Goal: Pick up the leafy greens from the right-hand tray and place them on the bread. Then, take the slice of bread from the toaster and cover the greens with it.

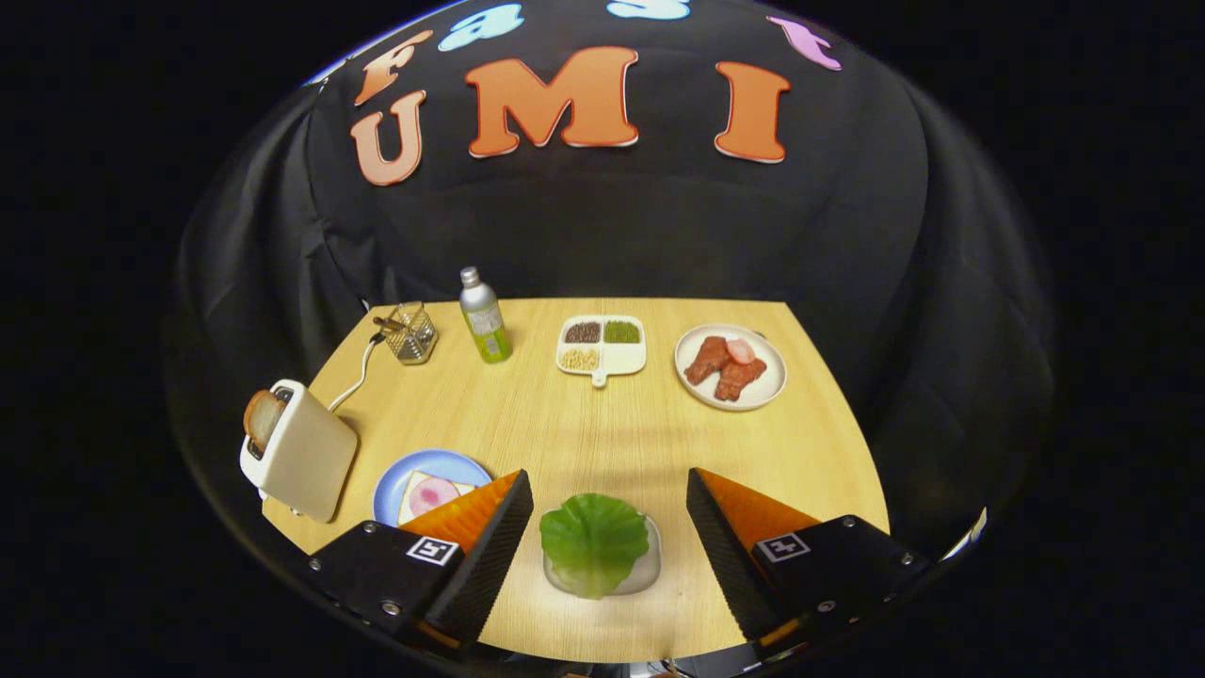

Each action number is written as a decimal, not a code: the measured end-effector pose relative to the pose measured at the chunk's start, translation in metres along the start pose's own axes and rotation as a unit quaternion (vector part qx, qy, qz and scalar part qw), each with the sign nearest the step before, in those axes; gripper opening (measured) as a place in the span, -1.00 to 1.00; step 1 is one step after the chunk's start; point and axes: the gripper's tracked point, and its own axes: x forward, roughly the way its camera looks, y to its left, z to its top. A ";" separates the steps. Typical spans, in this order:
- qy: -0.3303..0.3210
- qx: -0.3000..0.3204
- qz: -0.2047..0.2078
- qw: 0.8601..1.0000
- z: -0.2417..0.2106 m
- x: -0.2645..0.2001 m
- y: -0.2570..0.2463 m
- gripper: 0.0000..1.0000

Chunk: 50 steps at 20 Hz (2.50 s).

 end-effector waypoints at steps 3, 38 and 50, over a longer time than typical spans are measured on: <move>0.051 0.002 0.021 0.998 -0.027 0.020 0.008 0.98; 0.296 0.036 -0.031 0.954 -0.158 0.125 0.011 -0.13; 0.255 0.106 0.032 0.961 -0.126 0.096 0.042 -0.97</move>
